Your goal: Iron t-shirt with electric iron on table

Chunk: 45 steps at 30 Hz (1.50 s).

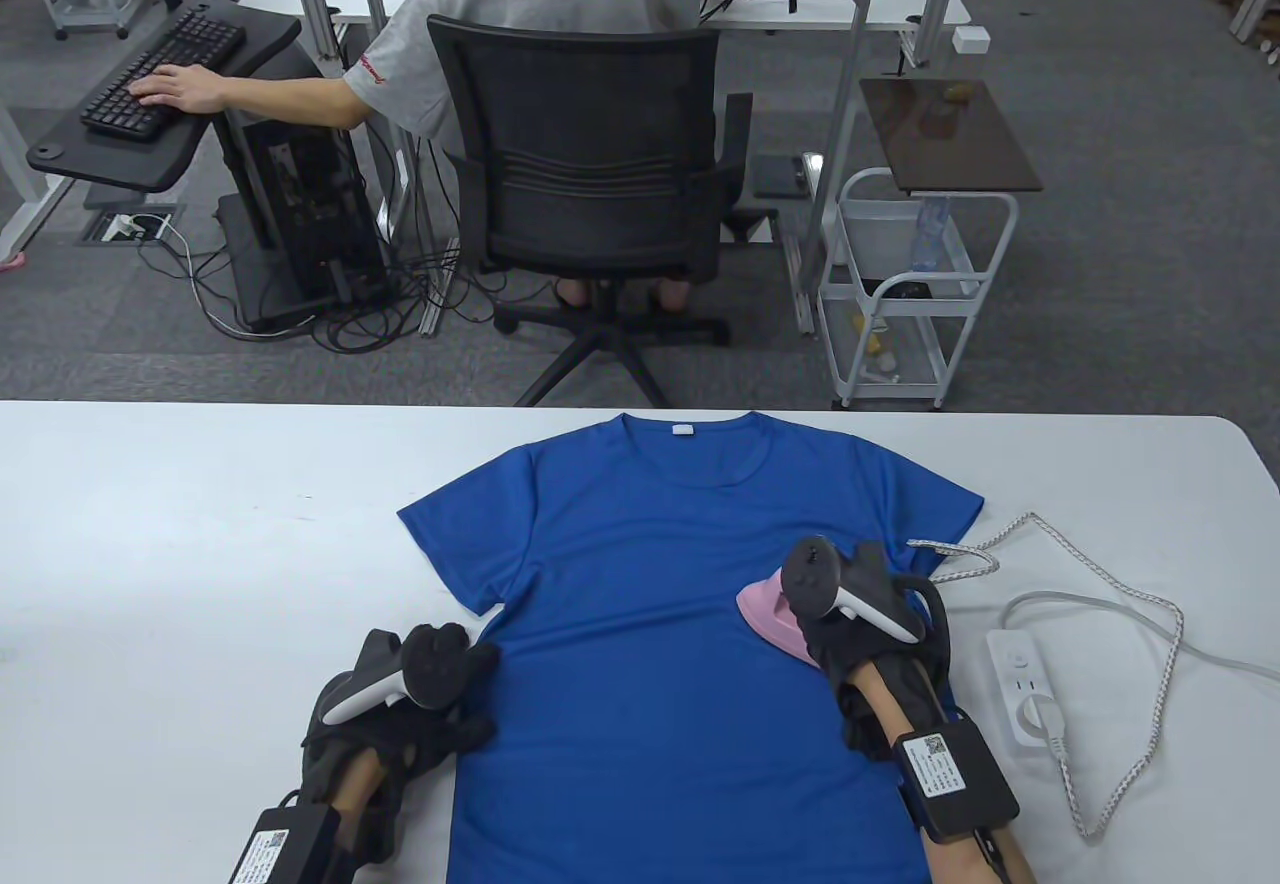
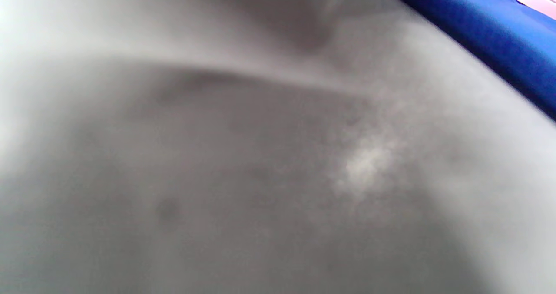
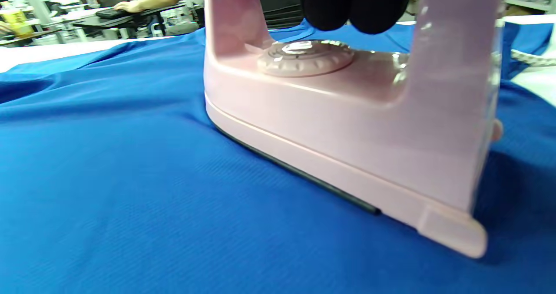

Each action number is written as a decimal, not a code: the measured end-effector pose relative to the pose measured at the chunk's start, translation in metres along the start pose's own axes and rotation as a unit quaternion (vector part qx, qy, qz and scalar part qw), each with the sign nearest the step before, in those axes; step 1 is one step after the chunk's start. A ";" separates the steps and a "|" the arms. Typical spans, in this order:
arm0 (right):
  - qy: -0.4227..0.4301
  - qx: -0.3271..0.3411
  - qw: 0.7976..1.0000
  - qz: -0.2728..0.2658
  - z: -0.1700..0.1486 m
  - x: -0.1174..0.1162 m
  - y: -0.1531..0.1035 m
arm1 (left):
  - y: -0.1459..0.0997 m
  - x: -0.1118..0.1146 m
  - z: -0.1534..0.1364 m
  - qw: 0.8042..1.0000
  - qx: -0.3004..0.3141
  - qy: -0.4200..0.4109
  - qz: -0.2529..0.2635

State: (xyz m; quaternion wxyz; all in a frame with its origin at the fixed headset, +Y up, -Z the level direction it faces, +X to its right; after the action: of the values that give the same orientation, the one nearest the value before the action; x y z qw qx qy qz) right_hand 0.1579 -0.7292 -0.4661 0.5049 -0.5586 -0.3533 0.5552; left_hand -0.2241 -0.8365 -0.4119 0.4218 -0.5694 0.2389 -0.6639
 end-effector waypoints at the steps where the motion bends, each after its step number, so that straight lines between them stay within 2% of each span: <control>1: 0.005 0.006 1.000 0.001 0.002 -0.001 -0.001 | 0.000 0.000 0.000 1.000 0.000 0.000 0.000; 8: 0.001 -0.001 1.000 -0.018 0.010 -0.005 -0.001 | 0.000 0.000 0.000 1.000 -0.001 0.000 0.001; 19: -0.024 -0.122 0.987 -0.105 0.019 0.009 0.054 | 0.000 0.000 0.000 1.000 -0.001 0.001 0.000; 24: -0.008 -0.139 0.982 -0.127 0.023 0.013 0.072 | 0.000 0.000 0.000 1.000 0.000 0.000 0.000; 27: -0.004 -0.139 0.984 -0.114 0.024 0.010 0.076 | 0.000 0.000 0.000 1.000 0.000 0.000 0.001; 30: -0.031 -0.133 0.986 -0.100 0.023 0.003 0.075 | 0.000 0.000 0.000 1.000 0.000 -0.001 0.000; 34: -0.025 -0.110 0.989 -0.090 0.030 -0.003 0.066 | 0.000 0.000 0.000 1.000 -0.001 0.000 0.001; 45: -0.010 0.013 0.998 -0.063 0.072 -0.024 0.016 | 0.001 0.000 0.000 1.000 -0.001 -0.001 0.002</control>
State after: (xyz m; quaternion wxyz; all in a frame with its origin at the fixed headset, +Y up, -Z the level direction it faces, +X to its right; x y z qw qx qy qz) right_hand 0.0819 -0.7436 -0.4665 0.5424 -0.5230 -0.3856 0.5326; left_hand -0.2240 -0.8368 -0.4124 0.4227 -0.5702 0.2402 -0.6622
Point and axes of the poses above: the tracker on the back of each hand, its own z axis roughly to the thumb side, its own y axis roughly from the wrist to the fingertips, x = y × z, the point moved 5 cm from there along y, roughly from the wrist to the fingertips, and after that the axes turned 5 degrees about y, right-handed, at the moved point
